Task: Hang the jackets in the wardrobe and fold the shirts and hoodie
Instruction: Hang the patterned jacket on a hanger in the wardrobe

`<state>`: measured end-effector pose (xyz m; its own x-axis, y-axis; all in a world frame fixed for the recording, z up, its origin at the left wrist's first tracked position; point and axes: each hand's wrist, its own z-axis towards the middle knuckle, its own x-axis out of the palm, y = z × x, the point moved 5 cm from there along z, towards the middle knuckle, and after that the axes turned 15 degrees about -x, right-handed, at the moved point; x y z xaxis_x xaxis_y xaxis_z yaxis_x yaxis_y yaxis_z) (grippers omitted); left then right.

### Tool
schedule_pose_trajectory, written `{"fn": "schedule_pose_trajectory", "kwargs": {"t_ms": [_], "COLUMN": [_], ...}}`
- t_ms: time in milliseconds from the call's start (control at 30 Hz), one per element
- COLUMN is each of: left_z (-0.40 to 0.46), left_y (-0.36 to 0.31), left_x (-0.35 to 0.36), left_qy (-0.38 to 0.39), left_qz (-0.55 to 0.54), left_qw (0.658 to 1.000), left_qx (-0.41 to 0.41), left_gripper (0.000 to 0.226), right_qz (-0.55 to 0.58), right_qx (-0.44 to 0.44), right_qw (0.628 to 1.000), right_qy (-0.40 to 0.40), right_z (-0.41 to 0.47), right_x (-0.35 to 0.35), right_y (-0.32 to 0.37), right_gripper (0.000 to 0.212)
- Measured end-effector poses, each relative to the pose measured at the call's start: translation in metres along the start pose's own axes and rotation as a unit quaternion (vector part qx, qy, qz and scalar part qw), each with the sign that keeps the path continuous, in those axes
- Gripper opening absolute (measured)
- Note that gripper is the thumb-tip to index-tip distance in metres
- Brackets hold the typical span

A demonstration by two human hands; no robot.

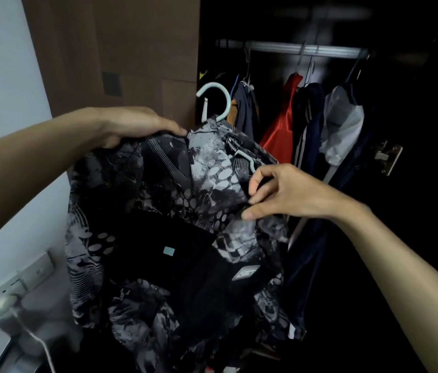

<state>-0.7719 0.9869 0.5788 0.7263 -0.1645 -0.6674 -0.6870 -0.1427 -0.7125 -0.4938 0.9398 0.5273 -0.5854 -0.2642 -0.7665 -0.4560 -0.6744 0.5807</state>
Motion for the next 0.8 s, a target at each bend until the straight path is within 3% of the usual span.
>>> {"fn": "schedule_pose_trajectory", "kwargs": {"t_ms": [67, 167, 200, 333, 433, 500, 600, 700, 800], "left_z": [-0.007, -0.018, -0.021, -0.023, -0.031, -0.036, -0.031, -0.016, -0.017], "left_y": [-0.011, -0.023, -0.027, -0.039, -0.04, -0.031, -0.002, 0.02, 0.011], "left_x": [0.006, 0.02, 0.024, 0.033, 0.01, -0.018, -0.059, -0.064, -0.037], "left_qy": [0.008, 0.029, 0.026, -0.009, -0.097, -0.193, -0.325, -0.268, -0.206], "left_qz": [0.021, 0.064, 0.073, 0.121, 0.12, 0.124, 0.142, 0.131, 0.13], "left_qw": [1.0, 0.994, 0.991, 0.972, 0.952, 0.928, 0.908, 0.946, 0.961], "left_qx": [0.014, 0.086, 0.113, 0.202, 0.265, 0.294, 0.222, 0.127, 0.131], "left_gripper": [0.043, 0.036, 0.038, 0.035, 0.033, 0.032, 0.029, 0.017, 0.016], "right_qz": [0.048, 0.017, -0.016, -0.04, -0.11, -0.095, -0.039, -0.025, -0.025], "right_qx": [0.004, -0.014, -0.019, -0.098, -0.107, -0.084, -0.053, -0.052, -0.061], "right_qw": [0.998, 0.962, 0.951, 0.947, 0.935, 0.936, 0.944, 0.945, 0.951], "right_qy": [-0.04, -0.273, -0.309, -0.302, -0.318, -0.327, -0.323, -0.323, -0.302], "right_z": [0.004, 0.023, 0.03, 0.053, 0.045, 0.034, 0.018, 0.015, 0.026], "right_x": [-0.015, -0.05, -0.056, -0.062, -0.075, -0.087, -0.096, -0.099, -0.098], "right_y": [0.005, 0.002, 0.003, 0.023, 0.024, 0.013, 0.006, 0.018, 0.033], "right_gripper": [0.042, 0.045, 0.044, 0.029, 0.042, 0.053, 0.056, 0.054, 0.055]}}
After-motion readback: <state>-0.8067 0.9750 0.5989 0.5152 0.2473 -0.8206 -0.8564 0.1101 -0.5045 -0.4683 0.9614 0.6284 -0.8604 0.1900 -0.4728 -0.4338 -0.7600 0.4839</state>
